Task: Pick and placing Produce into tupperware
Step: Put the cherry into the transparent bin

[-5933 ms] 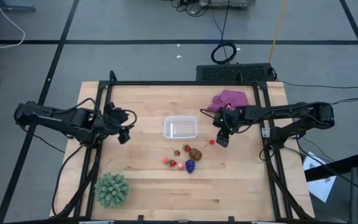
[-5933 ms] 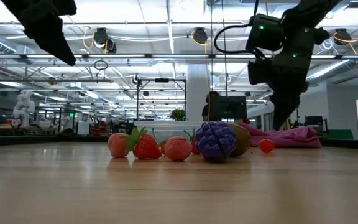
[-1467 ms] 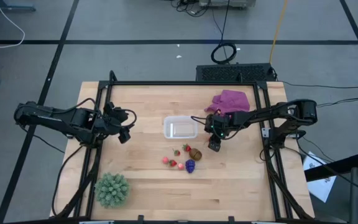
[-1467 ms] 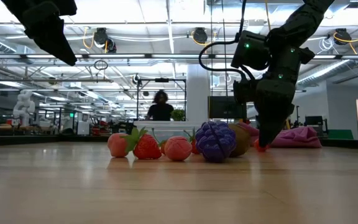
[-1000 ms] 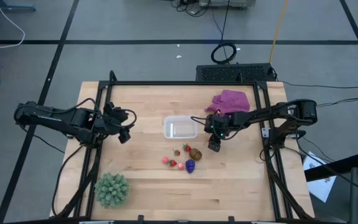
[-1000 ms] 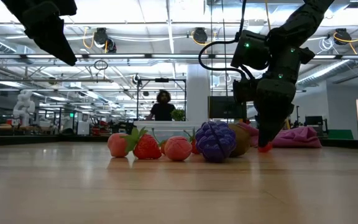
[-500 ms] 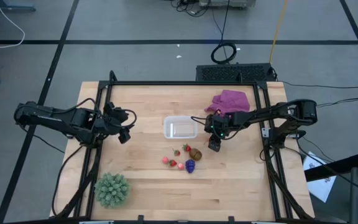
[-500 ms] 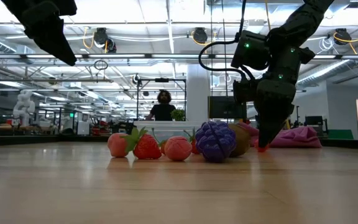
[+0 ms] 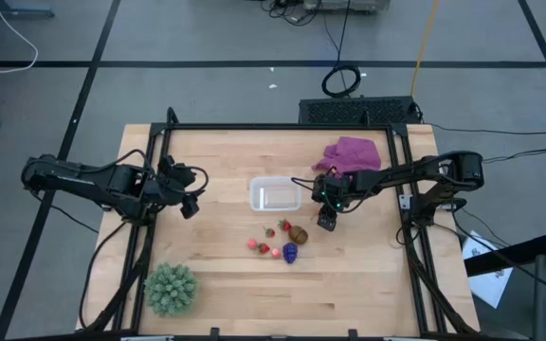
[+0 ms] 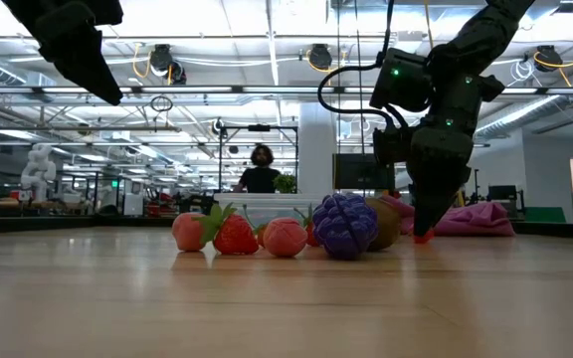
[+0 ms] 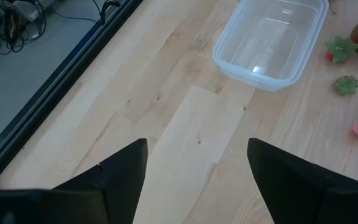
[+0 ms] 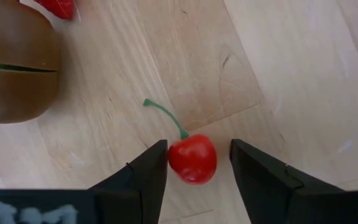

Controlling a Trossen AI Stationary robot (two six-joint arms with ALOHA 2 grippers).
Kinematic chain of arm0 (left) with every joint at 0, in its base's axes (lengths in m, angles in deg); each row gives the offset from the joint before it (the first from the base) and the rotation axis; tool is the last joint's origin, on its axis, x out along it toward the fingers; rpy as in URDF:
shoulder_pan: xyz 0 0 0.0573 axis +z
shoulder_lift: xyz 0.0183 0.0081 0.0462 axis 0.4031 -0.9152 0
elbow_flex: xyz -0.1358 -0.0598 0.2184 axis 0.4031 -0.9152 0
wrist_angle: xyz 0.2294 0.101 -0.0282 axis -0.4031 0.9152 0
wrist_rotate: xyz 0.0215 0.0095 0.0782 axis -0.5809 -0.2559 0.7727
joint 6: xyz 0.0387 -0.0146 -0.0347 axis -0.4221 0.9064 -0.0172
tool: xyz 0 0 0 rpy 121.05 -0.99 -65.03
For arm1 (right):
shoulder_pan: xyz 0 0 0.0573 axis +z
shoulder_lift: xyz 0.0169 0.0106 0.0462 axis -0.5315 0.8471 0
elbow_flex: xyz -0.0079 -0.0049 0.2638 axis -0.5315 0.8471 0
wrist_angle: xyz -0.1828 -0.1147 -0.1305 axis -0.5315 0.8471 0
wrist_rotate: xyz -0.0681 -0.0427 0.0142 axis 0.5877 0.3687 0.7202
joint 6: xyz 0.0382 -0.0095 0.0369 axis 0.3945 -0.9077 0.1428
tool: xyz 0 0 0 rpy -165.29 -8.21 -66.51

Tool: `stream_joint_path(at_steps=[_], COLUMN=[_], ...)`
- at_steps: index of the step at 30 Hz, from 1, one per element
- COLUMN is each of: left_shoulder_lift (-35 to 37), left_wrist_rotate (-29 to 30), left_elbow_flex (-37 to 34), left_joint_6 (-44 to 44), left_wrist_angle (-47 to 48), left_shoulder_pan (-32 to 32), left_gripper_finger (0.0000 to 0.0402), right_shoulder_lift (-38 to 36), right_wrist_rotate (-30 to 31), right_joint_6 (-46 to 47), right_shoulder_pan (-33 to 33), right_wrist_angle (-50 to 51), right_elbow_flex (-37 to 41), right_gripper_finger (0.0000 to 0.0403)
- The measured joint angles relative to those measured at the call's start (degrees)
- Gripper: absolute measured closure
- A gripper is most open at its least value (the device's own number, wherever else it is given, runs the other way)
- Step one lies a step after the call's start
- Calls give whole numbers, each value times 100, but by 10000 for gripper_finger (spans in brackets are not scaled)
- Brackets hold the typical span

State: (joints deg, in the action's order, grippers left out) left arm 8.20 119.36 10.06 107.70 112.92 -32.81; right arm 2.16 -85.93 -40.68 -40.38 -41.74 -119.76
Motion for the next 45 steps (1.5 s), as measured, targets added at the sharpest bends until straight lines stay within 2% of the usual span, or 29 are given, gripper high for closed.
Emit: stream_joint_path(at_steps=[10,23,45], left_shoulder_lift=[0,0,0], left_wrist_rotate=[0,0,0], left_elbow_flex=[0,0,0], left_joint_6=[0,-2,26], left_wrist_angle=[0,0,0], left_shoulder_pan=[0,0,-1], left_gripper_finger=[121,121,121], right_shoulder_lift=[0,2,2], right_wrist_rotate=[17,57,30], right_joint_6=[65,42,107], right_shoulder_pan=[2,0,0], right_wrist_angle=[-39,-181,-160], right_elbow_flex=[4,11,7], right_gripper_finger=[236,287,287])
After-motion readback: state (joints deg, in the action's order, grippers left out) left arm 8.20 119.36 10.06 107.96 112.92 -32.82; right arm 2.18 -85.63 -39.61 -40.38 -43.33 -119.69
